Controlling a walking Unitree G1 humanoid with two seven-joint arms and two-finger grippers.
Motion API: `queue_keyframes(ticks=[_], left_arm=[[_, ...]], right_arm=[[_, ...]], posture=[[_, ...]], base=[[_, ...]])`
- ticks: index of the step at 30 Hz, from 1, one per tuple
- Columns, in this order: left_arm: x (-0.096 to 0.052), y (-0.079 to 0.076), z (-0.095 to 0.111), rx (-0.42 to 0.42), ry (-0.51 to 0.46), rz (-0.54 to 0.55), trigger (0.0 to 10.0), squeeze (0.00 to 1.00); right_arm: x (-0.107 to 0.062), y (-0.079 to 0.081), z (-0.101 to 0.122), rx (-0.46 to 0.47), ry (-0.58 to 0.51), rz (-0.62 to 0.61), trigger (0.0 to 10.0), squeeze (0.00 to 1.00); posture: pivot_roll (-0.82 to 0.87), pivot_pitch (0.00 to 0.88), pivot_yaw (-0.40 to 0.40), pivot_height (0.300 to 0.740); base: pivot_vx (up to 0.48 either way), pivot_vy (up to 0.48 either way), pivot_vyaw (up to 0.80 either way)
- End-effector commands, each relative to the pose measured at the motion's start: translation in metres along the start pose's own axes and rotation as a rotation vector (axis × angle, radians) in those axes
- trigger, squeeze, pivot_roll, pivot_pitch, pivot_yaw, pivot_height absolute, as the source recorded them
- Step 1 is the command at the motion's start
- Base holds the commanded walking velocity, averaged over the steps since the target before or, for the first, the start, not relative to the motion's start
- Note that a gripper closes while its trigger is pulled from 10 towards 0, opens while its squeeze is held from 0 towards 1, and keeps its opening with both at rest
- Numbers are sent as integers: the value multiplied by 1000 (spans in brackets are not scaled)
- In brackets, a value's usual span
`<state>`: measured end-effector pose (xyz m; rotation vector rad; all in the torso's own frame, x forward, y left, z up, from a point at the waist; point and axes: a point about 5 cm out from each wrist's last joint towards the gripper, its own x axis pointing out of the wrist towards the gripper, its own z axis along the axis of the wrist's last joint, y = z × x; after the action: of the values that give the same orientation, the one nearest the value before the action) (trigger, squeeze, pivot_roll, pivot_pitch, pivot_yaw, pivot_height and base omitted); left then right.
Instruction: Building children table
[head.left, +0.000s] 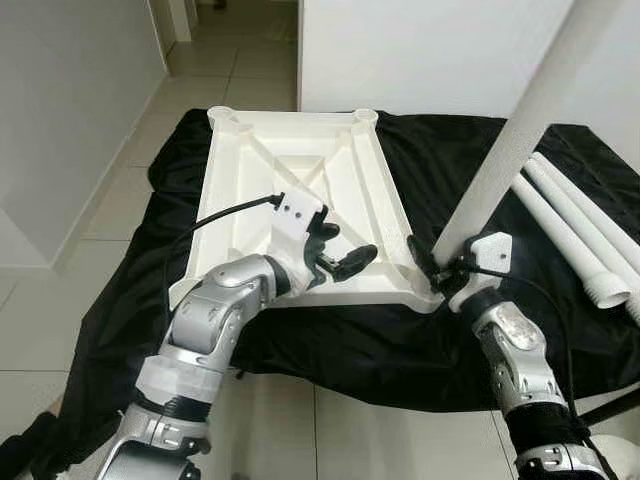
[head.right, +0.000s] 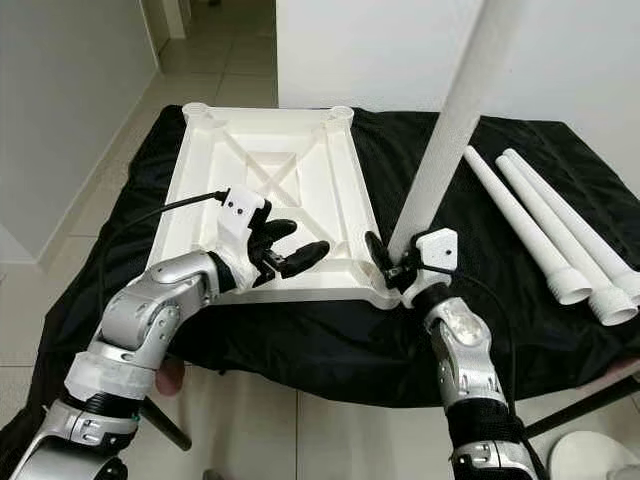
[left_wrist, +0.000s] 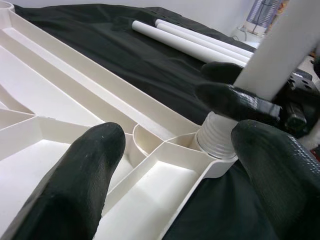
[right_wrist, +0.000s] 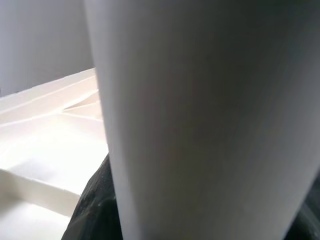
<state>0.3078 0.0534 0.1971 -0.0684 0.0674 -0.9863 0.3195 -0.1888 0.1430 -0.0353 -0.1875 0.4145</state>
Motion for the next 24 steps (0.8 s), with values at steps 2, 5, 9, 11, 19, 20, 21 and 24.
queue_keyframes(ticks=[2, 5, 9, 11, 19, 20, 21, 24], left_arm=[[0, -2, 3, 7, -3, 2, 10000, 0], [0, -2, 3, 6, -4, 3, 10000, 0], [0, -2, 2, 3, -5, 6, 10000, 0], [0, -2, 2, 3, -5, 8, 10000, 0], [-1, -2, 3, 5, -13, 10, 10000, 0], [-1, -2, 3, 6, -14, 8, 10000, 0], [-1, -2, 3, 6, -14, 8, 10000, 0], [-2, -3, 5, -8, -24, -14, 10000, 502]], right_arm=[[-6, 6, -30, 114, 155, 5, 10000, 0], [-4, 6, -28, 119, 155, 7, 10000, 0], [0, 5, -30, 129, 177, -7, 10000, 0], [0, 5, -32, 128, 192, -15, 10000, 0], [-1, 10, -23, 87, 127, 3, 10000, 0], [-1, 12, -20, 91, 107, 15, 10000, 0], [-1, 12, -20, 91, 107, 15, 10000, 0], [1, 15, 3, 104, 28, 103, 10000, 0]], posture=[[-8, 54, 20, 740], [-8, 54, 20, 740], [-7, 53, 17, 740], [-4, 51, 13, 740], [4, 45, 4, 740], [4, 45, 4, 740], [4, 45, 4, 740], [-2, 37, 4, 740]], base=[[0, 0, 0], [0, 0, 0], [0, 0, 0], [0, 0, 0], [0, 0, 0], [0, 0, 0], [0, 0, 0], [0, 0, 0]])
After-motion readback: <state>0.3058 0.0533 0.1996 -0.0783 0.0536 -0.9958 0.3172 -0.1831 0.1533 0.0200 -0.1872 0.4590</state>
